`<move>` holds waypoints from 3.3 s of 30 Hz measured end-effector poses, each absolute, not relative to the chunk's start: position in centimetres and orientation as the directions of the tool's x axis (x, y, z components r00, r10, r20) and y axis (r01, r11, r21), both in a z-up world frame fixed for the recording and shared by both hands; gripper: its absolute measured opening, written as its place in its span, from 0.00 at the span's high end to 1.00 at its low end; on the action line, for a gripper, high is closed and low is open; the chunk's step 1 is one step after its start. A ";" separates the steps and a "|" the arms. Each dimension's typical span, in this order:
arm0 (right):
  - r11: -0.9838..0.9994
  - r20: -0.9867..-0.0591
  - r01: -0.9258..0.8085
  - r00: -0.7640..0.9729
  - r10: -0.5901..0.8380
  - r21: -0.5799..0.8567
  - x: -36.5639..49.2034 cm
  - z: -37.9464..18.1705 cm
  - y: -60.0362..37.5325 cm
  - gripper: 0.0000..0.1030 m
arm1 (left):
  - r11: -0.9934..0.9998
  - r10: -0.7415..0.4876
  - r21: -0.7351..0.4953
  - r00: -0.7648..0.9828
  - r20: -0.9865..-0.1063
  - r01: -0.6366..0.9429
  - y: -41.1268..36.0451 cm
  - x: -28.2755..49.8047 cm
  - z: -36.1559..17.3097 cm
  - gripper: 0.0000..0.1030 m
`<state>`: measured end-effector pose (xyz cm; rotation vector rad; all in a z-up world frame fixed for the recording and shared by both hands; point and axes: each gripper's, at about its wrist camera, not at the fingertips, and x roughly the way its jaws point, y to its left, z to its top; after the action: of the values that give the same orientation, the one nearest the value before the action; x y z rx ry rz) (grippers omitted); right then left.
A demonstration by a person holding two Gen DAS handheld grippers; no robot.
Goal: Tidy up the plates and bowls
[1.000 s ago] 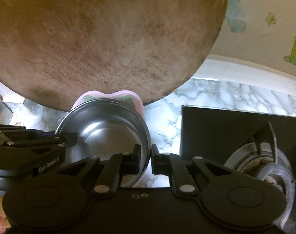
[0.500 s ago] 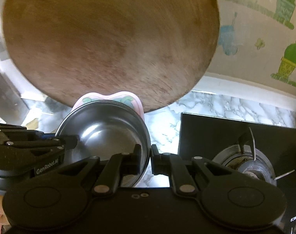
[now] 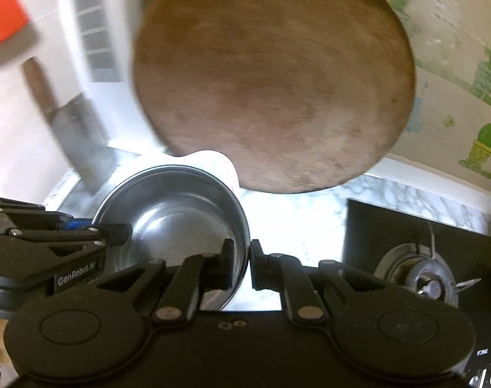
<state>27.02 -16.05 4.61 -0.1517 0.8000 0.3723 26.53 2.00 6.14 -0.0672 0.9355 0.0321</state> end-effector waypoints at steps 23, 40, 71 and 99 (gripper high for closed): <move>0.810 -0.804 -0.586 0.479 0.352 0.006 17.3 -0.1 -3.4 0.89 | 0.964 0.068 -0.053 0.436 -0.898 -0.259 11.8 13.2 0.9 0.93; 0.787 -0.859 -0.614 0.375 0.350 0.053 19.0 -3.7 -0.4 0.89 | 0.942 0.046 -0.089 0.388 -0.920 -0.322 14.6 13.3 -2.8 0.93; 0.746 -0.831 -0.653 0.339 0.441 0.129 18.0 -4.3 -2.7 0.87 | 0.933 -0.048 -0.208 0.471 -0.881 -0.293 16.2 10.7 -3.4 0.81; 0.769 -0.849 -0.631 0.345 0.401 0.107 16.6 -7.4 -2.0 0.84 | 0.953 0.020 -0.135 0.503 -0.864 -0.271 13.8 9.9 -5.1 0.80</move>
<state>16.58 -2.04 -7.37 -0.2581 1.0171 0.6792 9.91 13.76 -5.08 -0.2675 1.0319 0.1783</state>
